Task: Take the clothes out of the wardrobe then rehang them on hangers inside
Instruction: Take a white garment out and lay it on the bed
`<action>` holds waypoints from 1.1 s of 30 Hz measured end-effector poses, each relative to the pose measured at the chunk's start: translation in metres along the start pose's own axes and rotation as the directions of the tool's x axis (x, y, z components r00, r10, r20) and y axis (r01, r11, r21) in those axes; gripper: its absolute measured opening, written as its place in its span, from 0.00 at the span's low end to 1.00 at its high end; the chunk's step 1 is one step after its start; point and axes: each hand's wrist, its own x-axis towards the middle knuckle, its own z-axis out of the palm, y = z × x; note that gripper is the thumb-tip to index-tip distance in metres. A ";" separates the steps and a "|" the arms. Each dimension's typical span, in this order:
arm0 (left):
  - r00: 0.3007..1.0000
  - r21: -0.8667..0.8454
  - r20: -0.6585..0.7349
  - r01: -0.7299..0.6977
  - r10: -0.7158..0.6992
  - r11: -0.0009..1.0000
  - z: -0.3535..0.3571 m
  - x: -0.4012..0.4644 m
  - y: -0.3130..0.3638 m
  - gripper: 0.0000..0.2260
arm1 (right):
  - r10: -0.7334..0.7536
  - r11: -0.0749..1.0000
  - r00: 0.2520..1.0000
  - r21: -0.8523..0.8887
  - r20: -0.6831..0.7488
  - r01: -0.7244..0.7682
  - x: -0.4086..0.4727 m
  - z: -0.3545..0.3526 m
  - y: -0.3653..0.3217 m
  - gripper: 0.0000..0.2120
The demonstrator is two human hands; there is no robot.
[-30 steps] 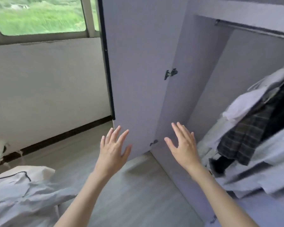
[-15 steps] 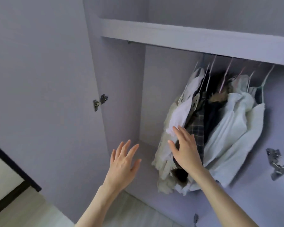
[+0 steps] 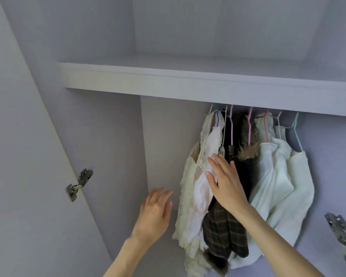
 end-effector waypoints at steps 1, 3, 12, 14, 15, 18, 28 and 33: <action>1.000 -0.019 -0.004 -0.014 0.014 1.000 -0.001 0.012 0.003 0.21 | -0.014 1.000 1.000 -0.022 -0.004 0.014 0.012 0.001 0.004 0.28; 0.998 -0.048 -0.013 -0.056 0.055 0.997 -0.003 0.037 0.010 0.17 | -0.022 0.998 0.999 -0.064 0.041 0.024 0.036 0.003 0.012 0.27; 0.993 -0.171 -0.064 -0.107 0.097 0.979 -0.001 0.151 0.071 0.17 | -0.058 0.984 0.998 -0.166 0.037 0.063 0.070 0.018 0.075 0.27; 0.995 -0.168 -0.057 -0.089 0.081 0.982 0.009 0.177 0.085 0.18 | -0.067 0.992 0.997 -0.102 0.023 0.069 0.067 0.021 0.082 0.31; 0.998 -0.189 -0.039 -0.058 0.052 0.980 0.015 0.189 0.090 0.19 | -0.066 0.996 0.998 -0.060 0.019 0.068 0.066 0.024 0.084 0.36; 0.999 -0.282 0.011 0.039 -0.037 0.959 0.032 0.220 0.104 0.21 | -0.075 0.997 0.997 0.028 0.015 0.075 0.062 0.032 0.089 0.40; 0.993 -0.431 0.008 0.107 -0.115 0.896 0.051 0.235 0.107 0.06 | -0.128 0.991 0.992 0.023 0.011 0.128 0.062 0.035 0.101 0.30; 0.982 -0.545 -0.117 0.063 -0.150 0.836 0.055 0.228 0.102 0.12 | -0.131 0.991 0.991 0.002 0.024 0.131 0.063 0.035 0.104 0.27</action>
